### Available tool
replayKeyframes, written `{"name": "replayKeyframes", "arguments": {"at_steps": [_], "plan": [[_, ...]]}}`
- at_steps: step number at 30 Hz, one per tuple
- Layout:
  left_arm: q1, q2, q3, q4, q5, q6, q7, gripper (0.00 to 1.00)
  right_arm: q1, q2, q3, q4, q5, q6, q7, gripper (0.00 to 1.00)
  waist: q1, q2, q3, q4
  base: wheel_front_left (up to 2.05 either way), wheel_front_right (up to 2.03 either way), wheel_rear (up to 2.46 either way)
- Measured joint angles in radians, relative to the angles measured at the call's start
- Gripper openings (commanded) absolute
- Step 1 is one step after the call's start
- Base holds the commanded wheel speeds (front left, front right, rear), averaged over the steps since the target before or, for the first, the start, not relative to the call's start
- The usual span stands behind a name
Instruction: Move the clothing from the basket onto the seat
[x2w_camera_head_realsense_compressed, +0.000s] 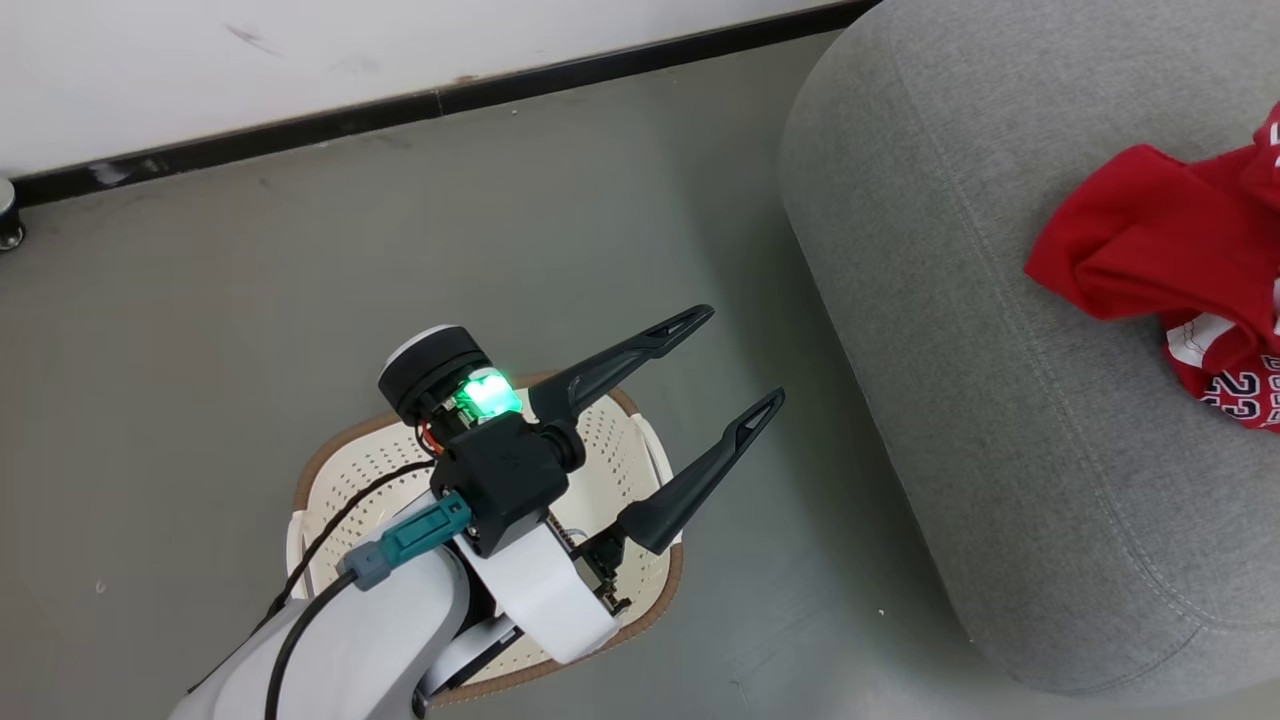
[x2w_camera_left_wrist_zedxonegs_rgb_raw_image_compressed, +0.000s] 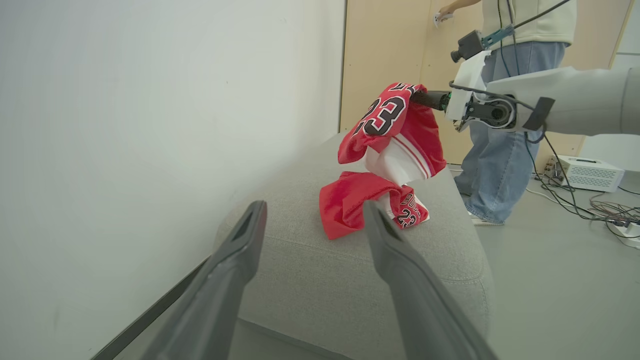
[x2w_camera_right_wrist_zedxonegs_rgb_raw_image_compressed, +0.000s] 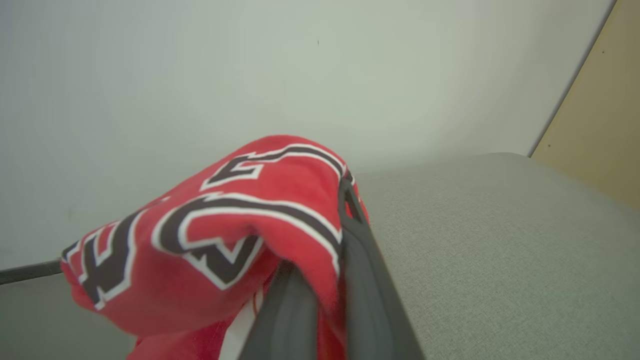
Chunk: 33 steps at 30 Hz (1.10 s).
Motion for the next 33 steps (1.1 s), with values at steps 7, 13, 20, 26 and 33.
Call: {"name": "replayKeyframes", "arguments": {"at_steps": [7, 13, 20, 26, 33], "plan": [[-0.012, 0.001, -0.009, -0.004, 0.015, 0.000, 0.007, 1.00, 0.006, 0.046, -0.006, 0.064, -0.012, 0.000, -0.017, 0.00, 0.0000, 0.0000, 0.028, 0.018, 0.00, 0.00, 0.00], [-0.025, 0.000, -0.019, -0.002, 0.015, 0.000, 0.007, 1.00, 0.029, 0.111, -0.021, 0.133, -0.013, 0.000, -0.025, 0.00, 0.0000, 0.0000, 0.045, 0.029, 0.00, 0.00, 0.00], [-0.029, -0.002, -0.021, 0.011, 0.014, 0.000, 0.006, 1.00, 0.046, 0.150, -0.021, 0.192, -0.029, 0.000, -0.026, 0.00, 0.0000, 0.0000, 0.044, 0.026, 0.00, 0.00, 0.00], [-0.029, -0.008, -0.023, 0.021, 0.014, 0.000, -0.003, 1.00, 0.046, 0.170, -0.018, 0.214, -0.035, 0.000, -0.034, 0.00, 0.0000, 0.0000, 0.038, 0.021, 0.00, 0.00, 0.00], [-0.029, -0.013, -0.025, 0.032, 0.012, 0.000, -0.010, 1.00, 0.046, 0.179, -0.020, 0.226, -0.035, 0.000, -0.035, 0.79, 0.0000, 0.0000, 0.030, 0.012, 0.00, 0.00, 0.00]]}}
